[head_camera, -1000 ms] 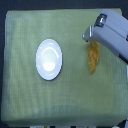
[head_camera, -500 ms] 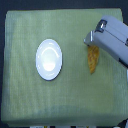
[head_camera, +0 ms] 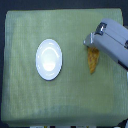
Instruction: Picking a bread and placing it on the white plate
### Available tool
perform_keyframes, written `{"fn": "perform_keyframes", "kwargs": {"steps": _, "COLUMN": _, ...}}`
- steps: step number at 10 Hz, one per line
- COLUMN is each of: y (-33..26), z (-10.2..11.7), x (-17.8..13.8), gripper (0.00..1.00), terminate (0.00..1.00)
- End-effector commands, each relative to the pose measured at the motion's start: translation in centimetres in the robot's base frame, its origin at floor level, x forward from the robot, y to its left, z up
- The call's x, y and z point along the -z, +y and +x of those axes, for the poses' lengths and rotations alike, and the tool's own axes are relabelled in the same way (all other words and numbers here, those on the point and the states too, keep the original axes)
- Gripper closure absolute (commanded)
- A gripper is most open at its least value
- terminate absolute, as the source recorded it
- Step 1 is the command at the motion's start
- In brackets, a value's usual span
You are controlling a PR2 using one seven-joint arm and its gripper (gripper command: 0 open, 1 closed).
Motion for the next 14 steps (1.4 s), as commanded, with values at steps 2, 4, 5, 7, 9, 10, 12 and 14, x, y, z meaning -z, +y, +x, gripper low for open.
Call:
{"fn": "perform_keyframes", "kwargs": {"steps": 2, "y": 0.2, "z": -0.7, "x": -0.4, "gripper": 1.00, "terminate": 0.00}}
{"fn": "perform_keyframes", "kwargs": {"steps": 4, "y": 0.5, "z": -0.9, "x": -0.5, "gripper": 1.00, "terminate": 0.00}}
{"fn": "perform_keyframes", "kwargs": {"steps": 5, "y": 0.6, "z": -0.9, "x": -0.6, "gripper": 1.00, "terminate": 0.00}}
{"fn": "perform_keyframes", "kwargs": {"steps": 7, "y": 0.7, "z": -0.9, "x": -0.9, "gripper": 1.00, "terminate": 0.00}}
{"fn": "perform_keyframes", "kwargs": {"steps": 9, "y": 0.6, "z": -0.5, "x": -1.2, "gripper": 1.00, "terminate": 0.00}}
{"fn": "perform_keyframes", "kwargs": {"steps": 10, "y": 0.6, "z": -0.4, "x": -1.3, "gripper": 1.00, "terminate": 0.00}}
{"fn": "perform_keyframes", "kwargs": {"steps": 12, "y": 0.9, "z": -0.2, "x": -1.6, "gripper": 1.00, "terminate": 0.00}}
{"fn": "perform_keyframes", "kwargs": {"steps": 14, "y": 0.8, "z": -0.1, "x": -2.2, "gripper": 1.00, "terminate": 0.00}}
